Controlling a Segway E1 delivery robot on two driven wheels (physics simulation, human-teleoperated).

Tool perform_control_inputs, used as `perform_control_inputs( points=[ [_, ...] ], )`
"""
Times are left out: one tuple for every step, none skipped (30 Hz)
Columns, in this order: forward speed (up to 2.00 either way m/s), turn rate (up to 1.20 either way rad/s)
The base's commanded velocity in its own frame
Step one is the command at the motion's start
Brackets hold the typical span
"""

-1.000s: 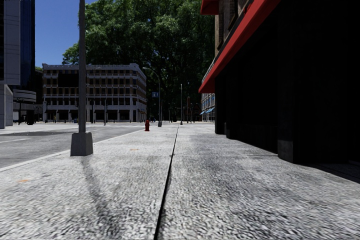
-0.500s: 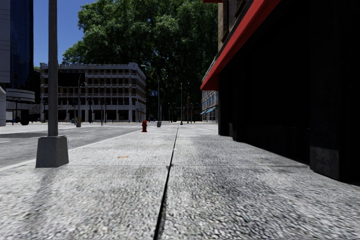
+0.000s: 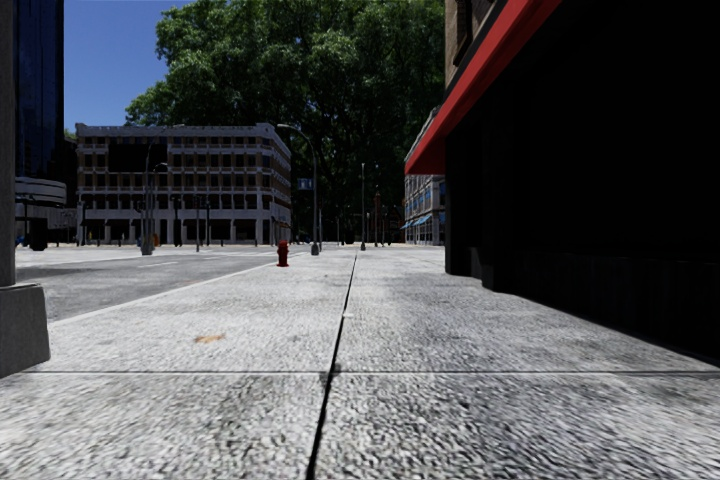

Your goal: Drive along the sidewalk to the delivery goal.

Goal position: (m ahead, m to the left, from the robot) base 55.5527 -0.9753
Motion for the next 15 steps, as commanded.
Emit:
perform_control_inputs(
  points=[
    [2.0,0.0],
    [2.0,0.0],
    [2.0,0.0],
    [2.0,0.0],
    [2.0,0.0],
    [2.0,0.0],
    [2.0,0.0],
    [2.0,0.0],
    [2.0,0.0],
    [2.0,0.0],
    [2.0,0.0],
    [2.0,0.0],
    [2.0,0.0],
    [2.0,0.0],
    [2.0,0.0]
  ],
)
